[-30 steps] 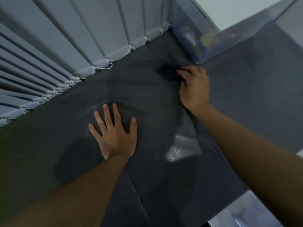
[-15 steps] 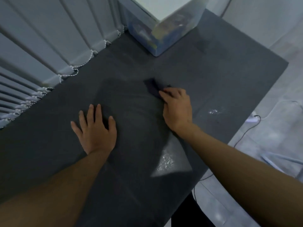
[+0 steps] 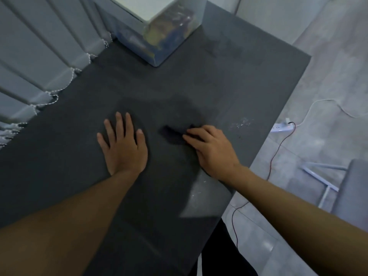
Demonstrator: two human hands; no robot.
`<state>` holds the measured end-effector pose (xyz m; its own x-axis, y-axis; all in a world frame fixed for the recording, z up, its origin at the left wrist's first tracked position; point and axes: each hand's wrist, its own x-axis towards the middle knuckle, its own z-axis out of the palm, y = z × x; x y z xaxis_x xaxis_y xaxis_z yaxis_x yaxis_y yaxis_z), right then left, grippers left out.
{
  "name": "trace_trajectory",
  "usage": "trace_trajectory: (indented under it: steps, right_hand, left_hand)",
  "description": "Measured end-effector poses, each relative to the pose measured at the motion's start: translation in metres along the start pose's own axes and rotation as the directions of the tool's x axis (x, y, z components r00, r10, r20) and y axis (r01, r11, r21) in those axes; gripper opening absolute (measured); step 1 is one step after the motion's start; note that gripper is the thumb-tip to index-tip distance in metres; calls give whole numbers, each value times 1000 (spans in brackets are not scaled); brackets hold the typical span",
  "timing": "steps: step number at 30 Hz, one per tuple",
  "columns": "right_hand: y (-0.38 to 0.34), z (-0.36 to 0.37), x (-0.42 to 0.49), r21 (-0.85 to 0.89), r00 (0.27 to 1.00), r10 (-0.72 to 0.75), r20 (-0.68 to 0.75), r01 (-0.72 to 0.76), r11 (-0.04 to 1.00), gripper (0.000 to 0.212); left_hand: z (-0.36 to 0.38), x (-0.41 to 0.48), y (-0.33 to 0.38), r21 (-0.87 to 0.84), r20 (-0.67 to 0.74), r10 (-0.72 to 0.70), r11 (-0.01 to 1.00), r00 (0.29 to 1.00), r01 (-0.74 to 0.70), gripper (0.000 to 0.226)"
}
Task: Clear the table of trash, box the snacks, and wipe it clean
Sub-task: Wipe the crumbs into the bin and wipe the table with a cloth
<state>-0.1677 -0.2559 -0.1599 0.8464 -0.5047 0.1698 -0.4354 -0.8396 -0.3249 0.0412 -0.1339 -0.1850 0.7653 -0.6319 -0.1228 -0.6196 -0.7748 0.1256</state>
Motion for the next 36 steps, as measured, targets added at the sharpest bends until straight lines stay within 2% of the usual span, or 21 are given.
trace_trajectory:
  steps: [2, 4, 6, 8, 10, 12, 13, 15, 17, 19, 20, 23, 25, 26, 27, 29, 30, 31, 33, 35, 36]
  right_hand:
    - [14, -6, -2, -33, 996, 87, -33, -88, 996, 37]
    - [15, -4, -3, -7, 943, 310, -125, -313, 950, 39]
    - [-6, 5, -10, 31, 905, 390, -170, -391, 920, 41]
    - [-25, 13, -30, 71, 942, 288, -174, -280, 957, 37]
    - [-27, 12, -53, 96, 988, 73, -139, -60, 994, 32]
    - [-8, 2, -58, 70, 994, -102, -48, 105, 992, 32]
    - [6, -3, -54, 41, 991, -129, -25, 130, 991, 32]
    - [35, -11, -39, -19, 997, 9, -79, -11, 1000, 34]
    - [52, -17, -26, 12, 945, 279, -170, -281, 960, 37]
    - [50, -13, -25, 30, 917, 349, -193, -350, 936, 38]
    - [46, -9, -29, 22, 937, 294, -188, -295, 955, 36]
    - [51, -8, -43, 18, 993, -49, -112, 52, 998, 31]
    - [74, -17, -36, -26, 989, -130, -67, 129, 991, 31]
    - [87, -20, -29, -53, 993, -70, -93, 65, 996, 32]
    - [100, -23, -20, -68, 988, 61, -140, -71, 995, 35]
    - [117, -30, -3, -16, 888, 401, -226, -415, 910, 40]
    - [117, -31, 2, 25, 826, 508, -245, -518, 855, 42]
    - [113, -30, 5, 38, 800, 545, -252, -554, 831, 44]
    - [101, -24, 2, 24, 862, 451, -229, -459, 888, 45]
    - [95, -20, -7, 18, 967, 181, -178, -181, 983, 40]
    - [98, -21, -7, 13, 987, 60, -148, -59, 998, 37]
  left_hand:
    - [0, 1, 0, 9, 0, 6, 1000, 1000, -6, 60]
    - [1, 1, 2, 19, -2, 49, 999, 999, -49, 58]
    - [2, 0, 2, 15, -1, 96, 995, 995, -96, 57]
    - [3, 0, 1, 21, -5, 130, 991, 991, -130, 58]
    - [4, 0, -1, 30, -1, 153, 988, 988, -153, 59]
    - [5, -1, -1, 27, 1, 164, 986, 986, -164, 59]
    - [5, -1, -1, 28, -4, 167, 986, 986, -167, 58]
    - [5, -1, 1, 17, -20, 171, 985, 985, -170, 57]
    - [3, -1, 3, -2, -39, 179, 984, 983, -179, 56]
    - [1, 0, 6, -18, -51, 192, 981, 980, -193, 55]
    - [0, 1, 8, -21, -52, 194, 980, 980, -196, 56]
    - [-4, 4, 18, -24, -30, 166, 986, 986, -167, 60]
    - [-6, 11, 33, -49, -14, 112, 992, 994, -113, 63]
    - [-7, 16, 42, -66, -14, 98, 993, 995, -99, 64]
    - [-9, 23, 52, -77, -17, 109, 991, 994, -110, 65]
    - [-10, 37, 73, -65, -6, 167, 984, 986, -167, 67]
    - [-9, 44, 83, -55, 18, 177, 983, 984, -176, 68]
    - [-8, 50, 93, -44, 47, 164, 986, 985, -162, 68]
    - [0, 59, 104, 13, 81, 114, 993, 990, -115, 69]
    - [7, 59, 106, 83, 74, 97, 991, 993, -103, 70]
    - [9, 59, 106, 101, 66, 96, 990, 993, -103, 70]
